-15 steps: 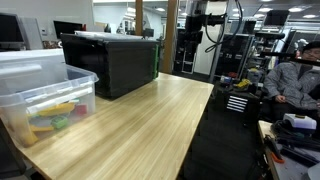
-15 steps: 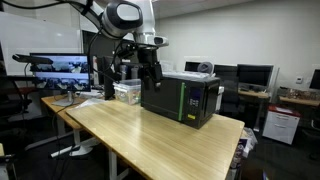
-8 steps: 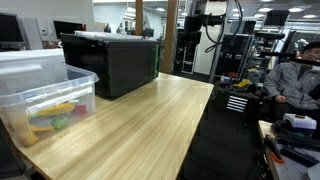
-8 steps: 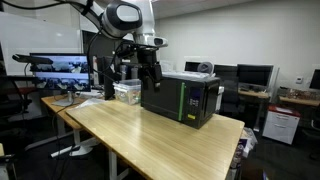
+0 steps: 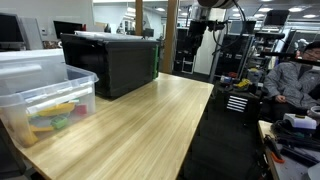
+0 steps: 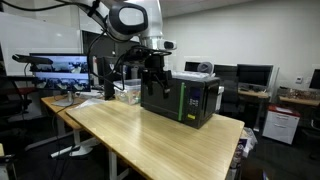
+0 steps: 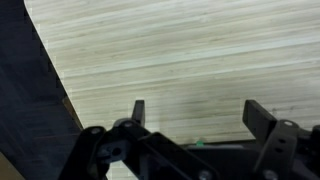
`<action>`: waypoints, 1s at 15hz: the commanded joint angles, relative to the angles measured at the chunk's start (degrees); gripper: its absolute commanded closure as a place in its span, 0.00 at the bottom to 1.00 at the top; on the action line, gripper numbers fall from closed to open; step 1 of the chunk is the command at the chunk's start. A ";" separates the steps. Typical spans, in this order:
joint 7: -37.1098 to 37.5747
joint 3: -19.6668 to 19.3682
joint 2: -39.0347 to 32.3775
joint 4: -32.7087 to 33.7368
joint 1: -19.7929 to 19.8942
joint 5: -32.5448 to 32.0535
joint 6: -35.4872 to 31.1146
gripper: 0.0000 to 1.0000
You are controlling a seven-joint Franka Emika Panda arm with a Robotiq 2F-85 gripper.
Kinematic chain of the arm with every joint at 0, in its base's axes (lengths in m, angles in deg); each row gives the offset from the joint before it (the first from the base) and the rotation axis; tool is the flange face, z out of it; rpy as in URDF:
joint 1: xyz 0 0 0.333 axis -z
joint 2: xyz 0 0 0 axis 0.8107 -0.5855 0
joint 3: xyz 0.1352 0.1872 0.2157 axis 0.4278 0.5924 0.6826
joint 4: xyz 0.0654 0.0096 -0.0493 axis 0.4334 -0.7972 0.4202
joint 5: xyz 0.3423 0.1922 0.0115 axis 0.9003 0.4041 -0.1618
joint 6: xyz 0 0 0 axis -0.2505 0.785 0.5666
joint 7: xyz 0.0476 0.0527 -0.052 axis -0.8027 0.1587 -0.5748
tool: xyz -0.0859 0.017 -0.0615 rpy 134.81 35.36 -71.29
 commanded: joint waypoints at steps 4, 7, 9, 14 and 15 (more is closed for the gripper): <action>-9.94 0.77 -8.73 8.81 3.29 5.95 -0.74 0.00; -12.08 2.26 -12.20 13.85 3.90 6.71 -0.37 0.00; -13.10 3.40 -13.67 16.75 4.18 6.75 -0.02 0.00; -14.60 5.67 -15.46 22.33 4.97 7.05 2.41 0.00; -14.84 6.01 -15.97 23.36 5.17 7.36 2.60 0.00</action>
